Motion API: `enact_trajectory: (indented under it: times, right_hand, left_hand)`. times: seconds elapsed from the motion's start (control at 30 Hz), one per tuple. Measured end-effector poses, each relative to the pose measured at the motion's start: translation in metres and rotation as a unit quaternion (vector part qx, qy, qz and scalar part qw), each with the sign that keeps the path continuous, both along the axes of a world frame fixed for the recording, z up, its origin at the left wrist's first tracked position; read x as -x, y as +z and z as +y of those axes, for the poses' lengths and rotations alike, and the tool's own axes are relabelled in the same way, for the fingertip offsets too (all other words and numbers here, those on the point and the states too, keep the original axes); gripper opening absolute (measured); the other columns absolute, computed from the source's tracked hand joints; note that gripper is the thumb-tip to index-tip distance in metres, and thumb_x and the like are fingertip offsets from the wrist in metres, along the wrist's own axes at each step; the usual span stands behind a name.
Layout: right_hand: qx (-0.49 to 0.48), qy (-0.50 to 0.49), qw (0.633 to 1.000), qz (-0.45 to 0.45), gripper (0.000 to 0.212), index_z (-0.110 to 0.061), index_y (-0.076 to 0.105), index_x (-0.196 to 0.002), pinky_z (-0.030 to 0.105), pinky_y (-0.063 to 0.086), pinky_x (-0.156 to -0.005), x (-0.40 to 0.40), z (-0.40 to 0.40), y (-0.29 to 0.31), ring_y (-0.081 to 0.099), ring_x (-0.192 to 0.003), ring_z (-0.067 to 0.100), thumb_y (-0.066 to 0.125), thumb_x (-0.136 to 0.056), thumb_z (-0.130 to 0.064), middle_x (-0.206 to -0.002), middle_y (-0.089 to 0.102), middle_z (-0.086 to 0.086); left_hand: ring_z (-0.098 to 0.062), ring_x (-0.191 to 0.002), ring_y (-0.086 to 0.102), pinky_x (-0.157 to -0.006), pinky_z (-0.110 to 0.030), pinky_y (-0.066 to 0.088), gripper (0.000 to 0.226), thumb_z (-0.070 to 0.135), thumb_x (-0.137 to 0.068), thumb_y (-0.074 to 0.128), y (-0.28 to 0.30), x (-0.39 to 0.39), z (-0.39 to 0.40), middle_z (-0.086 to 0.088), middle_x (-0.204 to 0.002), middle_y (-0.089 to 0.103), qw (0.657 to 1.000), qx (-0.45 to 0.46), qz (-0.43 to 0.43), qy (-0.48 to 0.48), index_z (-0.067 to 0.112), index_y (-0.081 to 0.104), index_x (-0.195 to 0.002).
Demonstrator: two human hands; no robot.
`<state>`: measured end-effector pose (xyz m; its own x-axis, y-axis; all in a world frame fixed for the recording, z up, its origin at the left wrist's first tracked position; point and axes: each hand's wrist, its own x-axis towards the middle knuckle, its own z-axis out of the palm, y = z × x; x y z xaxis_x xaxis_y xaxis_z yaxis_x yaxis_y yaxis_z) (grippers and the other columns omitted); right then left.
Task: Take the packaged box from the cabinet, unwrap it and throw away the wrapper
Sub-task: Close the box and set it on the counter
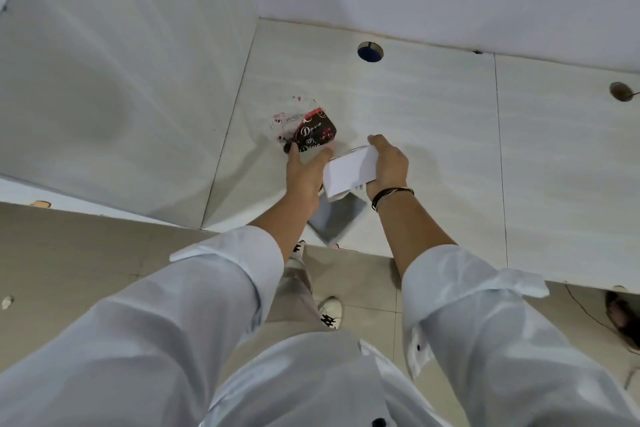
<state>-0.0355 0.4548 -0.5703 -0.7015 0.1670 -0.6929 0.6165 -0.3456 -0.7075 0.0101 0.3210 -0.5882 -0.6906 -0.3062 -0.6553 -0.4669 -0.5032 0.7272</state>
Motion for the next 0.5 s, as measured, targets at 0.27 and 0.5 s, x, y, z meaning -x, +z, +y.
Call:
enact_trajectory:
  times: [0.27, 0.5]
  right_hand:
    - [-0.065, 0.017, 0.998, -0.001, 0.024, -0.011, 0.058, -0.084, 0.033, 0.054, -0.059, 0.012, -0.006, 0.006, 0.062, -0.077, 0.031, 0.077, -0.082, -0.025, -0.086, 0.06, 0.007]
    - [-0.423, 0.257, 0.821, 0.285, 0.022, -0.011, 0.064, -0.088, 0.02, 0.042, -0.071, 0.03, -0.062, 0.029, 0.053, -0.081, 0.016, 0.075, -0.072, -0.022, -0.101, 0.056, 0.006]
  left_hand:
    - [-0.027, -0.125, 0.065, -0.101, -0.051, 0.058, 0.108, 0.052, -0.068, 0.085, -0.005, 0.003, -0.006, -0.004, -0.149, 0.058, 0.995, 0.04, -0.012, -0.09, 0.033, 0.032, -0.161]
    - [-0.023, -0.128, 0.059, -0.11, -0.058, 0.039, 0.07, 0.079, -0.09, 0.04, 0.012, 0.014, -0.022, 0.015, -0.136, 0.062, 0.992, 0.014, -0.024, -0.123, 0.038, 0.056, -0.145]
